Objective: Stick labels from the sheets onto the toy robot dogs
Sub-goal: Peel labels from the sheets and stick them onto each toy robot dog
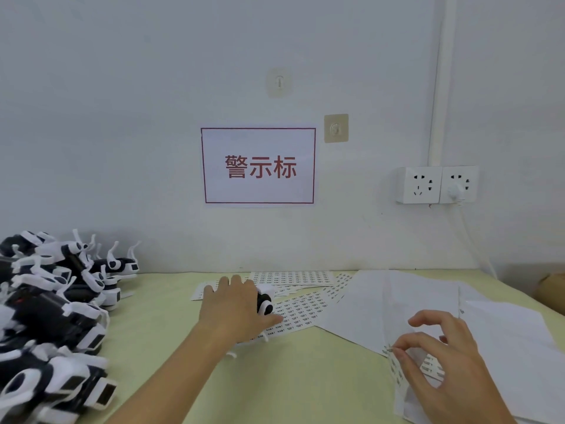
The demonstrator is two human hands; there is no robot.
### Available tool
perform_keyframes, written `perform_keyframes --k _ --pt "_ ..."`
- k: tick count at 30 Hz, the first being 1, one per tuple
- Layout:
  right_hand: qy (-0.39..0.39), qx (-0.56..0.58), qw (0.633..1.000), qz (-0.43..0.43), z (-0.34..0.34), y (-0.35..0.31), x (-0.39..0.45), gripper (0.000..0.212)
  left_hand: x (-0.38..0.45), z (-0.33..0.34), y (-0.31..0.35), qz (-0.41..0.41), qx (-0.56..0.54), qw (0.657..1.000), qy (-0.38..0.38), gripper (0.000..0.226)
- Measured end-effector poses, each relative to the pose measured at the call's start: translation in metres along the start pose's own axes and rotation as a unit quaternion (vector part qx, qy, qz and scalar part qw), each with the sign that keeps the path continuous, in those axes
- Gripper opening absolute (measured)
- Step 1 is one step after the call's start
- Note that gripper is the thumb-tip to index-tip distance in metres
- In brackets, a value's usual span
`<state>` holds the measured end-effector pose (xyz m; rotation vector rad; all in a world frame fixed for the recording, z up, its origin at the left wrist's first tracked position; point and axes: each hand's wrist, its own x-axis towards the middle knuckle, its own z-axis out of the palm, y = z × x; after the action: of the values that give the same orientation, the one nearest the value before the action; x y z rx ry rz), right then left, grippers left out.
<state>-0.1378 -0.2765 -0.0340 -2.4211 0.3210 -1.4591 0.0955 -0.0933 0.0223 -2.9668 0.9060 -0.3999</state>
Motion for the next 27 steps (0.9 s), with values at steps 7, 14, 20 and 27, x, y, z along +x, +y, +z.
perform_keyframes --k 7,14,20,27 --pt "-0.012 0.001 1.0 0.015 0.0 0.003 0.0 0.035 -0.007 -0.011 0.013 0.025 -0.021 0.998 0.059 0.026" --pt "0.0 -0.013 1.0 0.0 0.0 0.003 0.002 0.03 0.002 -0.036 -0.005 0.108 -0.471 0.874 0.04 0.034" --pt "0.01 0.003 1.0 -0.012 -0.002 -0.003 0.003 0.013 0.007 -0.036 -0.028 0.157 -0.643 0.748 0.045 0.049" --pt "0.008 0.025 1.0 0.017 -0.01 -0.015 0.011 0.012 0.009 -0.036 -0.033 0.171 -0.728 0.662 0.046 0.051"
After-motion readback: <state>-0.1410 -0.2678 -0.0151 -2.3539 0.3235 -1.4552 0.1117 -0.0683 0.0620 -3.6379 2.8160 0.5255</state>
